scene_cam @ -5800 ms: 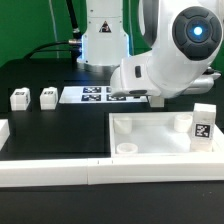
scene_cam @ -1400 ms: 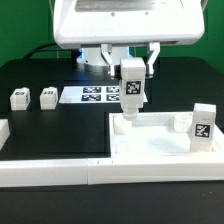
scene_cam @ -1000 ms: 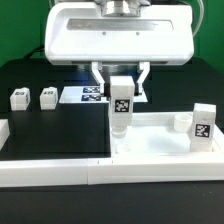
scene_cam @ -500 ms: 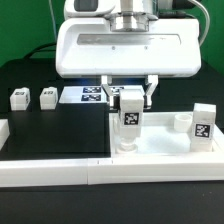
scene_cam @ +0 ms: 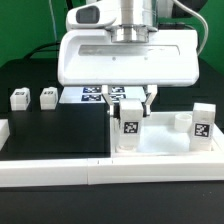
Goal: Assemble square table
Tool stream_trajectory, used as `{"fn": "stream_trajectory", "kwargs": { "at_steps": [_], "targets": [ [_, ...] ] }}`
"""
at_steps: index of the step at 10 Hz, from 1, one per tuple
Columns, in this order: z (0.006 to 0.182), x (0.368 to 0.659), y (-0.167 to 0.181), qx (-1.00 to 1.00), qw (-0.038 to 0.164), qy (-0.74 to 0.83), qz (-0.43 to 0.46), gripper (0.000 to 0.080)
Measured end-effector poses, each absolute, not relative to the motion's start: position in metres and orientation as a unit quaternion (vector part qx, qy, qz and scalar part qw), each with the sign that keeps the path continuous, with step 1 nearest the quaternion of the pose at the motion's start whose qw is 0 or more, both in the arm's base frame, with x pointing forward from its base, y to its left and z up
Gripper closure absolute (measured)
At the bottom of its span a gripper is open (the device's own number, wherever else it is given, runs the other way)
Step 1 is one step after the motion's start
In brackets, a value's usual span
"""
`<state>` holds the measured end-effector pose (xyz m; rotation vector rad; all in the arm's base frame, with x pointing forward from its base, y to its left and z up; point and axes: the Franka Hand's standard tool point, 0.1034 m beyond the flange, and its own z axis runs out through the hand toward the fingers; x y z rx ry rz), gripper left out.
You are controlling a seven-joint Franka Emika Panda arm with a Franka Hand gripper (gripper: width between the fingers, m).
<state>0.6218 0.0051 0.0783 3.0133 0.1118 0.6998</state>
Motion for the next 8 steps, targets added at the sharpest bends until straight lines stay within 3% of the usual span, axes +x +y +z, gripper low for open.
{"fn": "stream_trajectory", "kwargs": {
  "at_steps": [4, 5, 6, 7, 8],
  "targets": [
    [0.0782, 0.6231, 0.0041, 0.972, 0.025, 0.036, 0.232, 0.0504],
    [0.0781, 0.6231, 0.0041, 0.972, 0.025, 0.036, 0.232, 0.0301],
    [0.0781, 0.6231, 0.0041, 0.972, 0.025, 0.036, 0.232, 0.0301],
    [0.078, 0.6231, 0.0041, 0.972, 0.025, 0.036, 0.232, 0.0183],
    [0.078, 0.6231, 0.0041, 0.972, 0.025, 0.036, 0.232, 0.0155]
  ]
}}
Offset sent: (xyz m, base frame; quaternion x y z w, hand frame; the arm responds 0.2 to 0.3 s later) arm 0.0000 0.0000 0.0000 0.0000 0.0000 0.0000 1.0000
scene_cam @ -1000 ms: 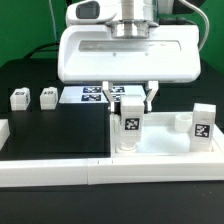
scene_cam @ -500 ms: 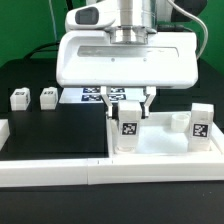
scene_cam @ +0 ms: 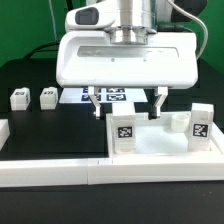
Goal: Assemble square table
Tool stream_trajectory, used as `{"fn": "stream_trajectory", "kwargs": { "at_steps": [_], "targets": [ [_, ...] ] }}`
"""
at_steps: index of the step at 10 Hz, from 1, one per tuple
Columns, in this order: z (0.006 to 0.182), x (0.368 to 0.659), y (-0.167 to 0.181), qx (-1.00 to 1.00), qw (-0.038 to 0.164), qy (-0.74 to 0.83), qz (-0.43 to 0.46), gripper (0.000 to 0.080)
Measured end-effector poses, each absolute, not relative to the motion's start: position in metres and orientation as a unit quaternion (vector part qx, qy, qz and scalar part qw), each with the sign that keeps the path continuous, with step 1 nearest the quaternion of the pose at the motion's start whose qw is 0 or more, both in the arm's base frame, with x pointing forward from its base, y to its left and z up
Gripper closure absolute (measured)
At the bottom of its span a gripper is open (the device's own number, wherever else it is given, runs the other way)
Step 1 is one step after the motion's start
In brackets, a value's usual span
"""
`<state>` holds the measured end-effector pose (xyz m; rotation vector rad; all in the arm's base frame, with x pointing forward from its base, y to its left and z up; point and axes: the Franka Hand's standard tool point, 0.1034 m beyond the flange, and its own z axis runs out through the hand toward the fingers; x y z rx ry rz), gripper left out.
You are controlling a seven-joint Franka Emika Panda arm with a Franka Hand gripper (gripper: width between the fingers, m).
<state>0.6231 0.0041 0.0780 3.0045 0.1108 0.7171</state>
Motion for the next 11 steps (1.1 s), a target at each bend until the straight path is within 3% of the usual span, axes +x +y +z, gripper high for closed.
{"fn": "stream_trajectory", "kwargs": {
  "at_steps": [5, 9, 10, 11],
  "targets": [
    [0.077, 0.623, 0.004, 0.973, 0.024, 0.035, 0.226, 0.015],
    [0.098, 0.647, -0.007, 0.986, -0.001, 0.02, 0.166, 0.015],
    [0.097, 0.651, -0.008, 0.987, -0.003, 0.019, 0.161, 0.015],
    [0.093, 0.647, -0.007, 0.995, -0.022, 0.011, 0.095, 0.015]
  ]
}}
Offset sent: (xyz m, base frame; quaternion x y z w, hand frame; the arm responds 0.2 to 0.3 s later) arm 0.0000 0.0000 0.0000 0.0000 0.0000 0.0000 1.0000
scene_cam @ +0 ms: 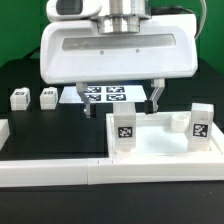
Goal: Assemble square table
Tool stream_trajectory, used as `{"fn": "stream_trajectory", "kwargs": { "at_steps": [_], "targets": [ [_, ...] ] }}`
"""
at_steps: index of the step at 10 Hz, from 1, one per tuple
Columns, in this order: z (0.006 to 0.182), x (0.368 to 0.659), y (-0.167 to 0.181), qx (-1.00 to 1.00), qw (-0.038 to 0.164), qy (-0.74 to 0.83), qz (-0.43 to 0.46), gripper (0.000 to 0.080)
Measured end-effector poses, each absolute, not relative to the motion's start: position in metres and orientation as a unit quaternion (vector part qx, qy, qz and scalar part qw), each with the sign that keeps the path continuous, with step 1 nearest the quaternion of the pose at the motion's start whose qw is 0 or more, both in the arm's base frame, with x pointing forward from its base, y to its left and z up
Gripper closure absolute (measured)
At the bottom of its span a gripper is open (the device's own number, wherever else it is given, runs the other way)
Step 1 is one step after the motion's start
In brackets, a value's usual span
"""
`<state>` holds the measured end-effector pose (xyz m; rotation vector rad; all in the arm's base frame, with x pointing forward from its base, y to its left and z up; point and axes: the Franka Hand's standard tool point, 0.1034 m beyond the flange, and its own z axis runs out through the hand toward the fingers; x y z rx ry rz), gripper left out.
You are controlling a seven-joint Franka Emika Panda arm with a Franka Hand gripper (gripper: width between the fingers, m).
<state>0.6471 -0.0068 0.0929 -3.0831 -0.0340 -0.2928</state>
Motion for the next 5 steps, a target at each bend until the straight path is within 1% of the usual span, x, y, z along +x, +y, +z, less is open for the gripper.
{"fn": "stream_trajectory", "kwargs": {
  "at_steps": [1, 3, 4, 5],
  "targets": [
    [0.094, 0.656, -0.01, -0.997, 0.028, -0.008, -0.071, 0.015],
    [0.082, 0.647, -0.005, -0.998, 0.047, 0.009, 0.029, 0.015],
    [0.076, 0.649, -0.002, -0.997, 0.05, 0.01, 0.057, 0.015],
    [0.072, 0.647, -0.002, -0.997, 0.049, 0.011, 0.06, 0.015]
  ]
}}
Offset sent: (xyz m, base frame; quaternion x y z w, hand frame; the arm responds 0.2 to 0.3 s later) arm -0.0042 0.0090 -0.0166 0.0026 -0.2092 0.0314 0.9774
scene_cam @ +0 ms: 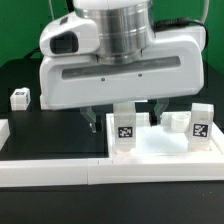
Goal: Assemble square table
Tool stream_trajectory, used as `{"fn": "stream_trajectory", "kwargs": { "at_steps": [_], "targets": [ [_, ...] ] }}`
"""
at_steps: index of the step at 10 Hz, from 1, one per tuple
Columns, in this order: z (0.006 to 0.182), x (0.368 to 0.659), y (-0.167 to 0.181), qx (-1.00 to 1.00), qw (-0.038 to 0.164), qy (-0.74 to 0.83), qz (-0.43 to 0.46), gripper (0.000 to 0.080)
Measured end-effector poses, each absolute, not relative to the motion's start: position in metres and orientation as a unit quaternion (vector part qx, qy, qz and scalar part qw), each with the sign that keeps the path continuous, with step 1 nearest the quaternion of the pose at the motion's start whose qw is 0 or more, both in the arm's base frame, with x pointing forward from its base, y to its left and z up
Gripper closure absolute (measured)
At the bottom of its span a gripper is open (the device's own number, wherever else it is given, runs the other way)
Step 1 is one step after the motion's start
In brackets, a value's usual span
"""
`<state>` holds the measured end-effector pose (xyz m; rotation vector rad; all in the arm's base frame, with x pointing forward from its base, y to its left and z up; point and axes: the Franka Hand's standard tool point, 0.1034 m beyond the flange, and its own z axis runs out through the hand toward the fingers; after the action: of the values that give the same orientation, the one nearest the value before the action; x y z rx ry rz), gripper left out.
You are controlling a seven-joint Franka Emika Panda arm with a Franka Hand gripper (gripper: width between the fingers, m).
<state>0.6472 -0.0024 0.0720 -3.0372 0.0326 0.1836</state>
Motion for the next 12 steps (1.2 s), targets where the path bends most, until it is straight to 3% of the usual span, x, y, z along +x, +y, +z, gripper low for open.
{"fn": "stream_trajectory", "kwargs": {
  "at_steps": [1, 4, 10, 12],
  "targets": [
    [0.073, 0.648, -0.002, -0.997, 0.049, 0.014, 0.059, 0.015],
    [0.072, 0.648, -0.002, -0.995, 0.047, 0.059, 0.062, 0.0511],
    [0.072, 0.638, -0.004, -0.937, 0.025, 0.346, 0.045, 0.0511],
    [0.071, 0.636, -0.008, -0.892, 0.026, 0.45, 0.039, 0.0509]
  ]
}}
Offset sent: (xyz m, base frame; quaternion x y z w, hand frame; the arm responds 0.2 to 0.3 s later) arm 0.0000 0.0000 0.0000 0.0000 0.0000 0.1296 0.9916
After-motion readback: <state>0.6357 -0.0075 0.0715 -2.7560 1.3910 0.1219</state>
